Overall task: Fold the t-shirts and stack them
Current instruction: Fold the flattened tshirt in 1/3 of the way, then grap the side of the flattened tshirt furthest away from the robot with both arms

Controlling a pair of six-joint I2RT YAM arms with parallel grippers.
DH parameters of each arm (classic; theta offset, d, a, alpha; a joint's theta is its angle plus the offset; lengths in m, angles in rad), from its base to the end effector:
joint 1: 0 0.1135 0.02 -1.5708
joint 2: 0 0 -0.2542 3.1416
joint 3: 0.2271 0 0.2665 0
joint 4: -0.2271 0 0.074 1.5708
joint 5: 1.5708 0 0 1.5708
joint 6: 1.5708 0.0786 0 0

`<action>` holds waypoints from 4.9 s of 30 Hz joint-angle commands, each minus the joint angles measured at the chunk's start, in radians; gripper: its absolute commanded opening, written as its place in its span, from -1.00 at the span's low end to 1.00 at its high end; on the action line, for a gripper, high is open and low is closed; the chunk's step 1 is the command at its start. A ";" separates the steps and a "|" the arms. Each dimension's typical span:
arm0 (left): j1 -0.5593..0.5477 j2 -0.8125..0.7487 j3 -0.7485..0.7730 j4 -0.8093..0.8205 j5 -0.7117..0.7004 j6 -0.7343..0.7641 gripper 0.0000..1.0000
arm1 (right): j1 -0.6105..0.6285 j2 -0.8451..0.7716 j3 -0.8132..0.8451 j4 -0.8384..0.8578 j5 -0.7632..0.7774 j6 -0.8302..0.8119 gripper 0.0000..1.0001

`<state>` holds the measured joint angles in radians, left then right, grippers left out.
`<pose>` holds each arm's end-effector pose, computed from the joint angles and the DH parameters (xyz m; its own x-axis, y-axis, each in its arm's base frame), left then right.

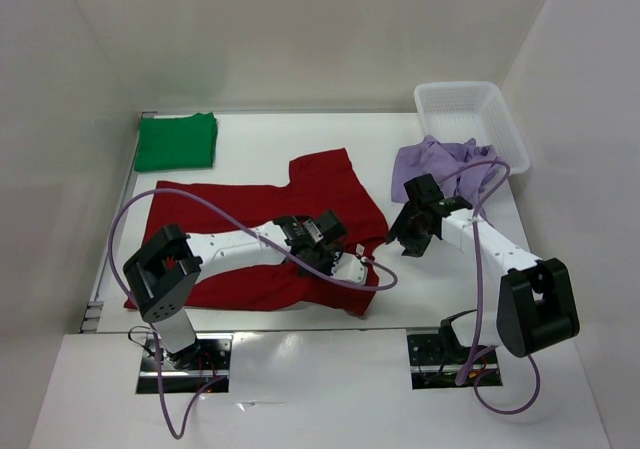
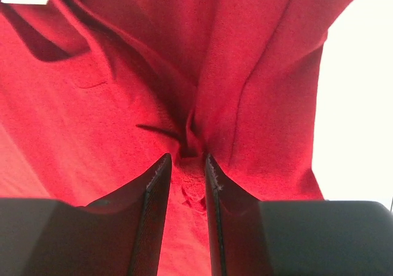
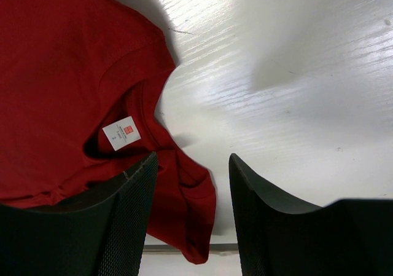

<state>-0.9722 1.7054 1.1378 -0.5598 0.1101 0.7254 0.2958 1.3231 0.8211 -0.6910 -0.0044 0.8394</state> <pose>0.2017 -0.3110 0.1390 0.1816 0.9041 -0.3869 0.9720 -0.1052 0.2104 0.2586 0.0792 0.1458 -0.8119 0.5306 -0.2433 0.4660 0.8402 0.2773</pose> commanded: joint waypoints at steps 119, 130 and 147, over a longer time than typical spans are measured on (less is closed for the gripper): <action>1.342 0.404 0.476 0.060 0.112 -0.500 0.76 | 0.052 1.485 2.090 -0.435 0.251 -0.431 1.00; 1.311 0.482 0.524 0.008 0.115 -0.474 0.84 | 0.088 1.483 2.011 -0.467 0.236 -0.431 0.87; 1.285 0.384 0.448 -0.015 0.103 -0.368 -1.00 | 0.068 1.302 1.897 -0.467 0.158 -0.441 -1.00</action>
<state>0.3126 2.1448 1.6127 -0.5137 0.2058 0.3157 0.3695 2.7705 2.7621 -1.1278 0.1921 0.4019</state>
